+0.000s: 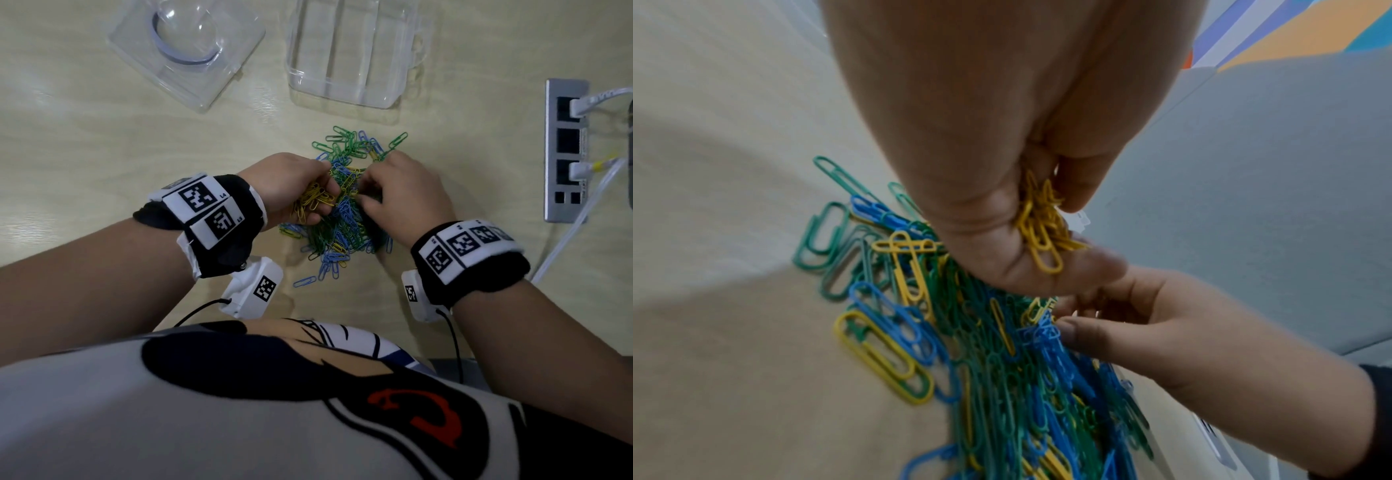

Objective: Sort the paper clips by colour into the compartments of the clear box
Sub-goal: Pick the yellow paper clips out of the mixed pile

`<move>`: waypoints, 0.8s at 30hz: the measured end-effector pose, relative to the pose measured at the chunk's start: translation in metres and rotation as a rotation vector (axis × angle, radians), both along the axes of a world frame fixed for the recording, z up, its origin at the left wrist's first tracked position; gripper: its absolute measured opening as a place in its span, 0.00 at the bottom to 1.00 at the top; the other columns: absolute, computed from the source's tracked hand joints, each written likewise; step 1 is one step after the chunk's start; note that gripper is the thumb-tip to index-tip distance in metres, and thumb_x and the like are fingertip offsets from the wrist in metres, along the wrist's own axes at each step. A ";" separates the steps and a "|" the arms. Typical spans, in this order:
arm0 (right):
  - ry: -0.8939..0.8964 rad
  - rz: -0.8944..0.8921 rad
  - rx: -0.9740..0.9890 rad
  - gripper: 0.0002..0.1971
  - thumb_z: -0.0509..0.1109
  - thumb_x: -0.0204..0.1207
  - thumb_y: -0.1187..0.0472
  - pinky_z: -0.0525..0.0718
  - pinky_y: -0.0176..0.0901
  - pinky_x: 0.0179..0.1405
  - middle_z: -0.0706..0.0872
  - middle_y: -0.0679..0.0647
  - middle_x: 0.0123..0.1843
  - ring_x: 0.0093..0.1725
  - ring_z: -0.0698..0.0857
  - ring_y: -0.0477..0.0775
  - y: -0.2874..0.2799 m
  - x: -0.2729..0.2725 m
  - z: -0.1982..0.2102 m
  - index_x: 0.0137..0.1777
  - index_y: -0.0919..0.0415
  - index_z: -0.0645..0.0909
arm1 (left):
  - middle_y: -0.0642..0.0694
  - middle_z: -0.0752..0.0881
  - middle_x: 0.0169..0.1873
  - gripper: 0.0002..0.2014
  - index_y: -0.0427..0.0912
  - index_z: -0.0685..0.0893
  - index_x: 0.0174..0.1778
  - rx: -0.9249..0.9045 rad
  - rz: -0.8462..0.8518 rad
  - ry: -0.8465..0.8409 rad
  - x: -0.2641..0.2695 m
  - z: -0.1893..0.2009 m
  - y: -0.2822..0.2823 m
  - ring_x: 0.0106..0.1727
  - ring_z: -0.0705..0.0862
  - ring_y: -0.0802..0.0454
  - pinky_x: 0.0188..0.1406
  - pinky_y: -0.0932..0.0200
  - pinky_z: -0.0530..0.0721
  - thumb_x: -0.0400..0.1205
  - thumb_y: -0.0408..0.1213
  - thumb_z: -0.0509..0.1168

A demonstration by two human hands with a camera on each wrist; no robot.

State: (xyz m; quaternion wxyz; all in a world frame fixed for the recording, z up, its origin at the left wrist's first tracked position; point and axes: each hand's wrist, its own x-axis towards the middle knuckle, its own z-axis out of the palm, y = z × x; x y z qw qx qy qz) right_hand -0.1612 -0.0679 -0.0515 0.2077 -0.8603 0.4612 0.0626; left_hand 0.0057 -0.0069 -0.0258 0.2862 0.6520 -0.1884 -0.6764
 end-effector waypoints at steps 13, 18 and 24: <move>-0.355 -0.156 0.038 0.02 0.68 0.73 0.56 0.77 0.44 0.46 0.78 0.42 0.40 0.41 0.78 0.47 0.009 0.007 0.024 0.43 0.52 0.80 | 0.42 0.83 0.29 0.22 0.35 0.83 0.40 0.011 0.054 0.044 -0.003 -0.002 -0.003 0.28 0.83 0.52 0.30 0.60 0.86 0.88 0.47 0.54; -0.495 -0.096 0.075 0.04 0.69 0.74 0.56 0.77 0.40 0.46 0.84 0.44 0.42 0.42 0.79 0.44 0.021 0.024 0.027 0.45 0.53 0.84 | 0.38 0.84 0.39 0.16 0.36 0.82 0.49 0.014 0.112 0.072 -0.007 -0.001 -0.006 0.28 0.84 0.51 0.27 0.59 0.85 0.87 0.46 0.57; -0.113 -0.291 0.042 0.12 0.67 0.76 0.45 0.81 0.49 0.45 0.85 0.51 0.43 0.45 0.83 0.56 0.005 0.016 -0.004 0.43 0.53 0.81 | 0.43 0.81 0.29 0.23 0.37 0.83 0.38 0.017 0.067 0.059 -0.002 0.001 -0.004 0.25 0.82 0.55 0.23 0.64 0.83 0.89 0.47 0.51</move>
